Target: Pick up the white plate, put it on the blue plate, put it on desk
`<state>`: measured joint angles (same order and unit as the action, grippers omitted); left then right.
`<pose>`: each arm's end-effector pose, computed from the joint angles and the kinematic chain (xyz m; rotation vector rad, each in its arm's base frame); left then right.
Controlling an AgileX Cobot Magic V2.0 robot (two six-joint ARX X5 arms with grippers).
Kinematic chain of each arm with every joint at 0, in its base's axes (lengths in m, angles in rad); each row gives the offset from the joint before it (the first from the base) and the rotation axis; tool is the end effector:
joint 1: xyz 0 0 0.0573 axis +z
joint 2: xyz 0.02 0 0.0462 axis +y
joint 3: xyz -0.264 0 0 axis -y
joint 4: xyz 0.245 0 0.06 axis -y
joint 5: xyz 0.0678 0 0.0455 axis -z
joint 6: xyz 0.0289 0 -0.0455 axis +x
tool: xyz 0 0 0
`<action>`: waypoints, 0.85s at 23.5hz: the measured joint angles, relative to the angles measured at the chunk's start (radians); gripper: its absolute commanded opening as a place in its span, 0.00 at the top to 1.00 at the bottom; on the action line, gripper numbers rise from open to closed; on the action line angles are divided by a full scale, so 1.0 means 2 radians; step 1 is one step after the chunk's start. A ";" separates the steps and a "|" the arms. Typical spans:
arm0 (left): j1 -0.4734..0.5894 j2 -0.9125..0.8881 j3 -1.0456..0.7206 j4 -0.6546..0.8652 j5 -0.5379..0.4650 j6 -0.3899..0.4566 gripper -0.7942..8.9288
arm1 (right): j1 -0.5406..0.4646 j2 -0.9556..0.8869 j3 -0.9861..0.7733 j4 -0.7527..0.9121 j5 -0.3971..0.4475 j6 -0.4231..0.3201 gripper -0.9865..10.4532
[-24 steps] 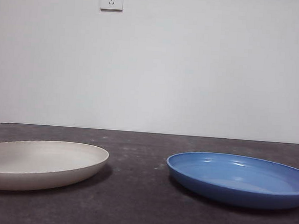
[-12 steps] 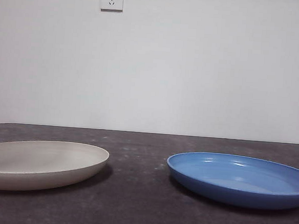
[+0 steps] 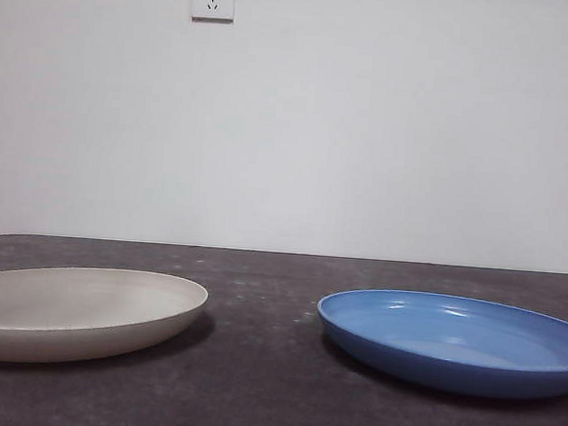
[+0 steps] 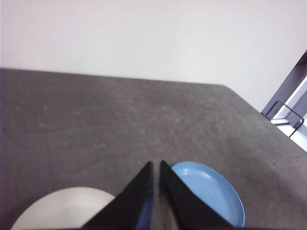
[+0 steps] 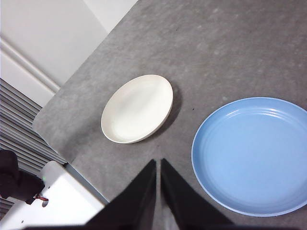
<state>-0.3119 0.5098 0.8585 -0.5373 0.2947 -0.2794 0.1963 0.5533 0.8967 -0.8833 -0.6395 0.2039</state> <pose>0.0860 -0.0366 0.3545 -0.2683 0.2747 -0.5740 0.0790 0.0333 0.3344 0.3094 0.6245 0.7583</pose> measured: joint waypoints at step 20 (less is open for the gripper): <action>0.001 0.031 0.000 -0.118 0.063 -0.008 0.37 | 0.000 0.000 0.000 0.002 0.010 -0.009 0.43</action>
<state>-0.3092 0.5724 0.8593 -0.7731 0.4210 -0.2955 0.1963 0.5533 0.8967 -0.8791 -0.6205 0.1860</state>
